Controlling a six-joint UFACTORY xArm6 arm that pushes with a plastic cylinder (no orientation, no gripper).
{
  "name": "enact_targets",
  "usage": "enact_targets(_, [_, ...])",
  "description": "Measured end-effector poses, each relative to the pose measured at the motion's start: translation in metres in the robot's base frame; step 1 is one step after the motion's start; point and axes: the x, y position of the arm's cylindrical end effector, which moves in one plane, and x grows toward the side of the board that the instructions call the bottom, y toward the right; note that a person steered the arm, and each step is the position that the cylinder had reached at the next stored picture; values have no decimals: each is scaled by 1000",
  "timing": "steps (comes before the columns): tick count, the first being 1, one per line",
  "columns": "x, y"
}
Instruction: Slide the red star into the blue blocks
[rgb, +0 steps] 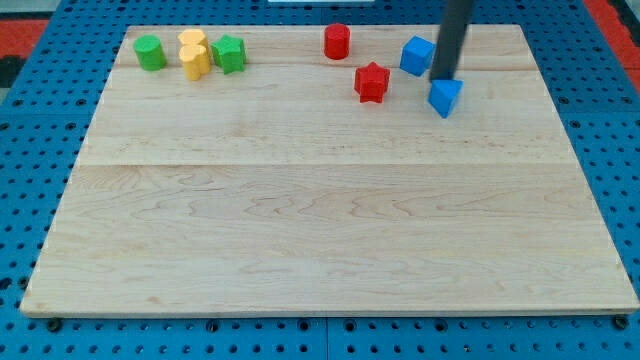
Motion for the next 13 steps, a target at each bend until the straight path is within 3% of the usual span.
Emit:
enact_targets(1, [21,2])
enact_targets(2, [78,-31])
enact_targets(3, [22,8])
enact_targets(4, [-59,33])
enact_targets(5, [-85,-52])
enact_targets(6, [-60,-95])
enact_targets(7, [9,-68])
enact_targets(9, [-35,-86])
enact_targets(10, [-18,-8])
enact_targets(11, [26,-6])
enact_targets(12, [30,-4])
enact_targets(13, [-29,-26])
